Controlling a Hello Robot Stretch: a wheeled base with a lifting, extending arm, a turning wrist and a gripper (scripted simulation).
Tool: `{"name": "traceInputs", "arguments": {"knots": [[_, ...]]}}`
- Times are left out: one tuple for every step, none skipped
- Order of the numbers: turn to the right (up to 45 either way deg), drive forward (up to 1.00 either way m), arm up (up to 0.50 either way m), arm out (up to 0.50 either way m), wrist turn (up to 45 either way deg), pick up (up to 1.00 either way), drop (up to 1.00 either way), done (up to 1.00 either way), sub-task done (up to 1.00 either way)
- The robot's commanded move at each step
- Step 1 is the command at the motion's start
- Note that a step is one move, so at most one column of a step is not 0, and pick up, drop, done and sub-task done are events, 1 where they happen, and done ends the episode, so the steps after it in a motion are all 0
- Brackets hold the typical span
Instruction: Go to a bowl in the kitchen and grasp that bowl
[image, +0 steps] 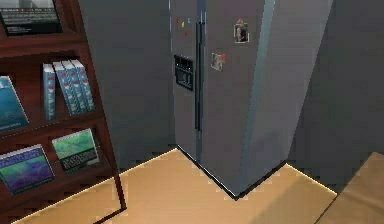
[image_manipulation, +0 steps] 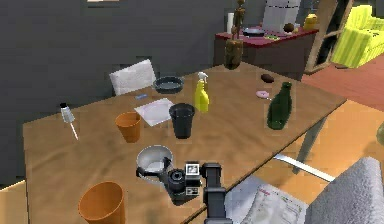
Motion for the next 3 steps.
{"name": "traceInputs", "arguments": {"knots": [[0.0,0.00,0.00,0.00,0.0,1.00,0.00,0.00,0.00],[0.0,0.00,0.10,0.00,0.0,0.00,0.00,0.00,0.00],[0.0,0.00,0.00,0.00,0.0,0.00,0.00,1.00,0.00]]}}
